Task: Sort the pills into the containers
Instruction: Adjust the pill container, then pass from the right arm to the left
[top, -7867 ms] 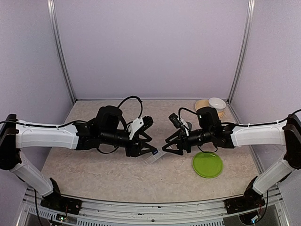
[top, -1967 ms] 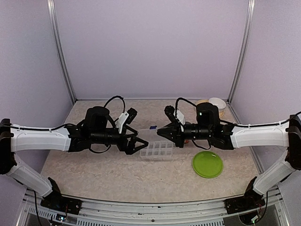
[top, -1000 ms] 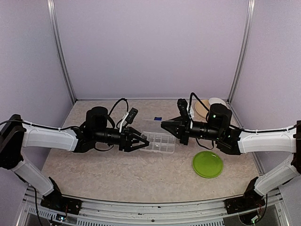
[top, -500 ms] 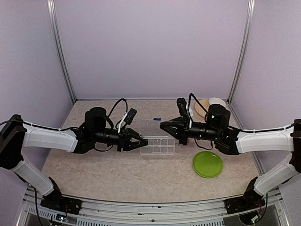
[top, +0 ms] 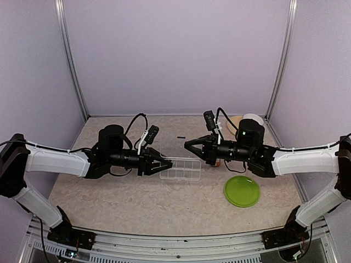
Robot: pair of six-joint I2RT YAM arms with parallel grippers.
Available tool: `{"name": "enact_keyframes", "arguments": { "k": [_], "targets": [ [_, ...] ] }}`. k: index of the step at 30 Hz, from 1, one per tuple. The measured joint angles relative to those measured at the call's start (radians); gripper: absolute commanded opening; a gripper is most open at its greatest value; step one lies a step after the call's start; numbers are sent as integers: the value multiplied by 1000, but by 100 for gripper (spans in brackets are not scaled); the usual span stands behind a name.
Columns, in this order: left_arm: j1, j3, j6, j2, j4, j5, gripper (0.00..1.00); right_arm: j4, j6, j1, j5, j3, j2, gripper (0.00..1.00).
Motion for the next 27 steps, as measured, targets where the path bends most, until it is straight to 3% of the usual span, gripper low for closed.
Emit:
{"name": "enact_keyframes", "arguments": {
  "k": [5,15,27],
  "targets": [
    [-6,0,17,-10,-12,-16,51,-10,83,-9,-3,18,23,0],
    [-9,-27,24,-32,-14,-22,51,16,177,-20,-28,19,43,0],
    [-10,-46,37,-50,-14,-40,29,114,316,-45,-105,13,65,0]
  ]
}}
